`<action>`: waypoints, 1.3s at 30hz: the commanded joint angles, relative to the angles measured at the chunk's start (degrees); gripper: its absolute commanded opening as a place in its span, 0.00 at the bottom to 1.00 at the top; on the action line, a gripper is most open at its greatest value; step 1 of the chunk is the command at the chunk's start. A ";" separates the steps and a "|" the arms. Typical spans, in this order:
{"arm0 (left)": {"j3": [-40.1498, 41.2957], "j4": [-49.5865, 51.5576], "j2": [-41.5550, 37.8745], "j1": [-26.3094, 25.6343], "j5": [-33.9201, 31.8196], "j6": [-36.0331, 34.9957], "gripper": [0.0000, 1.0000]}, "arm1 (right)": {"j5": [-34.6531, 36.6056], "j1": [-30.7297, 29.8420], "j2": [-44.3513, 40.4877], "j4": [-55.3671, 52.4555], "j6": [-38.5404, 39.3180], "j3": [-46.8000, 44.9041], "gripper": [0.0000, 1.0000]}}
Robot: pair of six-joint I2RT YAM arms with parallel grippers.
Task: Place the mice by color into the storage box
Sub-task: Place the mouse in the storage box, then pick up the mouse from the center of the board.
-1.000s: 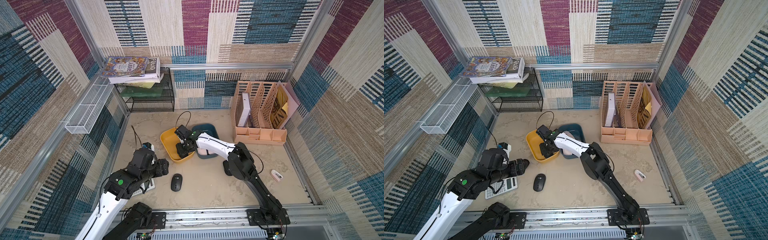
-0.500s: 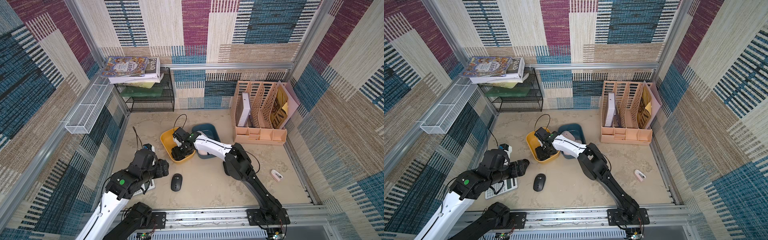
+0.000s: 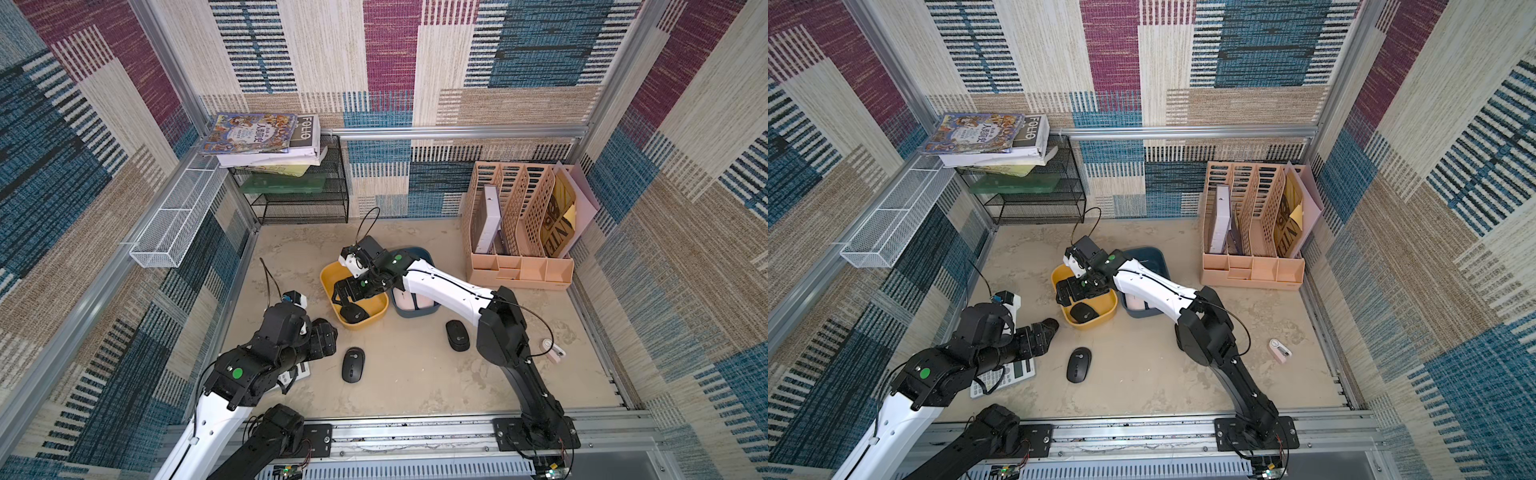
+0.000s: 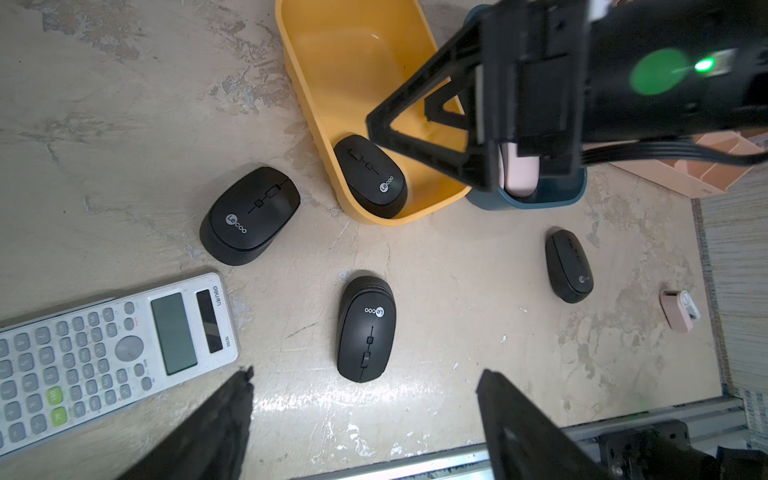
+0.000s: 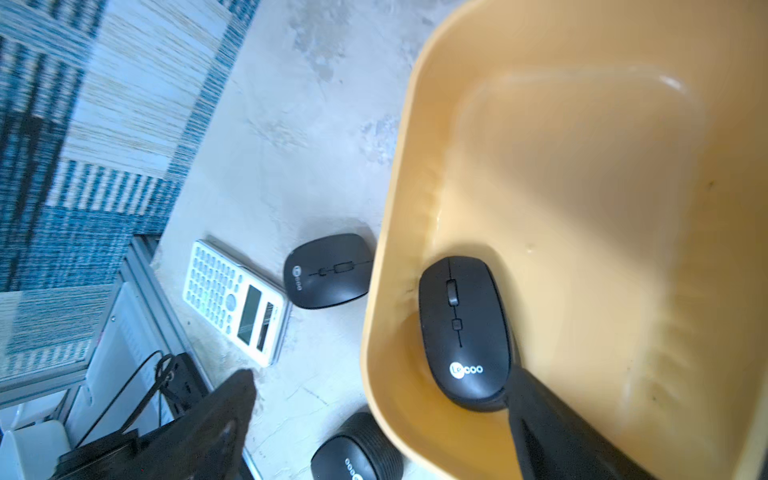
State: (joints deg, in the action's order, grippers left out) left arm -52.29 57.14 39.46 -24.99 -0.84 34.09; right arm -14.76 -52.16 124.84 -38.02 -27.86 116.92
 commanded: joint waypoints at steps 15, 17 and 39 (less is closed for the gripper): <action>2.07 -7.65 7.28 -14.99 1.69 1.82 0.85 | 9.51 25.18 -47.42 1.23 3.18 -63.23 0.96; 2.54 -9.27 8.20 -15.50 2.16 2.58 0.85 | 9.70 25.62 -47.60 1.52 3.69 -65.22 0.96; 2.65 -8.86 4.23 -15.62 -3.87 2.08 0.86 | 16.34 20.84 -32.92 4.62 6.08 -65.22 0.84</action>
State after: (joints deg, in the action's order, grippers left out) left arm -49.43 47.51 43.92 -40.62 -2.61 36.64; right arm 0.05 -31.05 91.26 -33.74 -21.76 51.44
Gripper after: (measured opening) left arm 0.856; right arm 0.852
